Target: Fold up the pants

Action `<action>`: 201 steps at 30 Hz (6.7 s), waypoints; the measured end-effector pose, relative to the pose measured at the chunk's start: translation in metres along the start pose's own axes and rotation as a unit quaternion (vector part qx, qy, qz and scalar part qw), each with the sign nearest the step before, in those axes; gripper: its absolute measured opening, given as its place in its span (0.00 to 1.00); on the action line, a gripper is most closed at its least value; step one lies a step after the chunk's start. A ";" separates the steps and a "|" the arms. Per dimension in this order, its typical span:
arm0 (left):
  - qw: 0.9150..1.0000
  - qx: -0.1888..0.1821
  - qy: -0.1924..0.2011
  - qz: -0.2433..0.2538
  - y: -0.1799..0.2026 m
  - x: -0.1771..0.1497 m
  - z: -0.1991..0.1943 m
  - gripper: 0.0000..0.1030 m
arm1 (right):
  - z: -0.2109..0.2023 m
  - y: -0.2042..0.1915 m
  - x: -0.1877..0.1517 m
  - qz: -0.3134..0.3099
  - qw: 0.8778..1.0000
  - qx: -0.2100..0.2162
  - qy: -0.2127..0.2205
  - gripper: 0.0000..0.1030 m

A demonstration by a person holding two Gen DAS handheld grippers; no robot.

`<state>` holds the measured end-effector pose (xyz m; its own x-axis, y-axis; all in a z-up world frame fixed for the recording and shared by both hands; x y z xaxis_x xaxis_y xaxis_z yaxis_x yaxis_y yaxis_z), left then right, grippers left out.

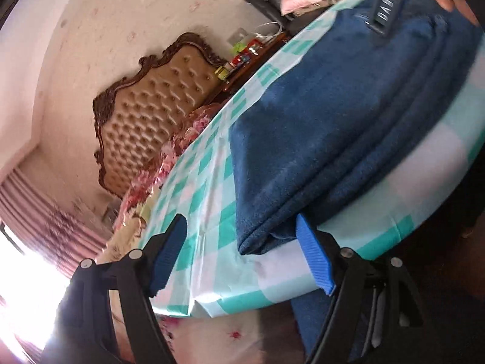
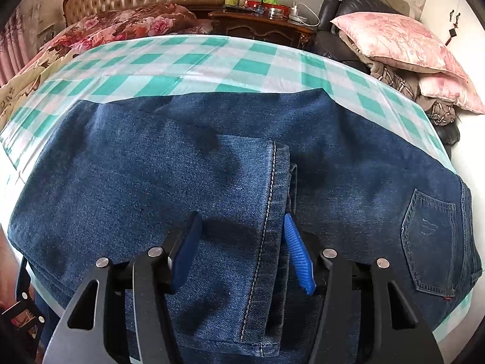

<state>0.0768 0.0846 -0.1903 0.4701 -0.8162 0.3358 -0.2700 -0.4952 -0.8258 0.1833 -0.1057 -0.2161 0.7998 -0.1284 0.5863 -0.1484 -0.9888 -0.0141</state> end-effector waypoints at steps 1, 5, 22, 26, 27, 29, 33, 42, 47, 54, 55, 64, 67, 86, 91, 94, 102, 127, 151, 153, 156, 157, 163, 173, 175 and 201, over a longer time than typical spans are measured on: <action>1.000 0.007 0.000 0.010 0.000 -0.001 0.000 0.72 | -0.001 0.001 -0.001 -0.001 1.000 0.000 0.000 0.53; 0.999 0.039 -0.002 0.030 -0.010 0.005 0.004 0.73 | -0.002 0.001 -0.001 -0.006 1.000 -0.005 0.001 0.55; 0.995 0.024 -0.033 0.087 -0.015 -0.021 0.024 0.77 | 0.000 0.005 0.001 -0.015 1.000 -0.014 0.002 0.65; 0.998 -0.055 -0.020 0.010 -0.031 -0.039 0.008 0.76 | 0.002 0.008 0.002 -0.009 1.000 -0.009 0.001 0.69; 0.997 -0.070 -0.012 -0.010 -0.036 -0.042 0.002 0.73 | 0.003 0.009 0.003 -0.005 1.000 -0.006 -0.001 0.70; 0.981 -0.149 0.000 -0.121 -0.055 -0.047 -0.004 0.46 | 0.003 0.009 0.003 0.000 1.000 -0.001 -0.005 0.70; 0.934 -0.223 0.041 -0.277 -0.093 -0.008 0.026 0.08 | 0.006 0.014 0.003 0.025 0.999 0.022 -0.017 0.72; 0.905 -0.375 0.024 -0.199 -0.020 0.128 0.131 0.10 | -0.011 0.073 0.036 0.162 0.983 0.082 -0.010 0.73; 0.889 -0.343 -0.022 -0.303 -0.060 0.100 0.168 0.10 | -0.019 0.098 0.058 0.166 0.984 0.069 0.014 0.73; 0.896 -0.338 -0.031 -0.285 -0.052 0.094 0.155 0.42 | -0.007 0.037 0.068 0.061 0.996 0.071 -0.001 0.72; 0.894 -0.336 -0.044 -0.293 -0.050 0.091 0.161 0.37 | -0.001 0.031 0.068 0.049 0.997 0.061 -0.001 0.71; 0.873 -0.292 -0.030 -0.390 -0.097 0.057 0.125 0.65 | 0.032 0.044 0.058 0.038 0.999 0.008 -0.021 0.61; 0.879 -0.284 -0.044 -0.379 -0.083 0.035 0.105 0.72 | 0.008 0.042 0.062 0.045 0.999 0.006 0.011 0.63; 0.878 -0.259 -0.118 -0.385 -0.032 -0.022 0.087 0.99 | -0.006 -0.031 -0.006 0.029 0.999 0.030 -0.014 0.86; 0.896 -0.235 -0.114 -0.358 -0.033 -0.018 0.083 0.99 | -0.001 -0.030 -0.013 0.021 0.999 0.018 -0.022 0.92; 0.894 -0.241 -0.111 -0.361 -0.033 -0.019 0.083 0.99 | 0.001 -0.030 -0.015 0.023 0.999 0.017 -0.020 0.96; 0.882 -0.262 -0.110 -0.376 -0.033 -0.022 0.087 0.99 | 0.001 -0.030 -0.015 0.023 1.000 0.014 -0.010 0.96; 0.900 -0.270 -0.080 -0.332 -0.064 0.015 0.146 0.33 | 0.005 -0.023 0.010 0.015 1.000 -0.004 0.004 0.90; 0.912 -0.315 -0.014 -0.260 -0.068 0.084 0.142 0.29 | 0.028 -0.005 0.036 0.022 1.000 -0.016 0.002 0.70; 0.920 -0.308 -0.038 -0.239 -0.057 0.081 0.164 0.27 | 0.028 -0.005 0.036 0.020 1.000 -0.016 0.002 0.71; 0.915 -0.296 -0.045 -0.271 -0.070 0.071 0.165 0.22 | 0.023 -0.007 0.037 0.007 1.000 -0.023 0.006 0.70; 0.916 -0.287 -0.040 -0.277 -0.076 0.069 0.158 0.22 | 0.015 -0.009 0.037 0.004 1.000 -0.018 0.016 0.70; 0.906 -0.282 -0.012 -0.317 -0.075 0.029 0.083 0.25 | -0.018 -0.030 0.025 -0.022 0.999 0.009 0.037 0.72; 0.897 -0.245 -0.043 -0.365 -0.053 -0.032 0.051 0.39 | 0.003 -0.025 0.002 -0.024 1.000 -0.005 0.009 0.77; 0.882 -0.267 -0.040 -0.386 -0.053 -0.035 0.048 0.39 | 0.003 -0.024 0.001 -0.025 1.000 -0.008 0.011 0.78; 0.835 -0.339 -0.024 -0.433 -0.034 -0.039 0.046 0.32 | 0.007 -0.020 0.003 -0.019 1.000 -0.010 0.011 0.86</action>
<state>0.1067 0.1468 -0.1958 0.7642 -0.0592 0.6422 -0.2166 -0.9615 0.1692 0.1926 -0.0869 -0.2204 0.7919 -0.0886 0.6042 -0.1293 -0.9913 0.0242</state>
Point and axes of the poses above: each gripper's, at about its wrist camera, not at the fingertips, and z roughly the way its jaws point, y to its right, x to its top, the point moved 9 cm from there along z, roughly the way its jaws point, and after that the axes turned 14 degrees about z, right-handed, at the moved point
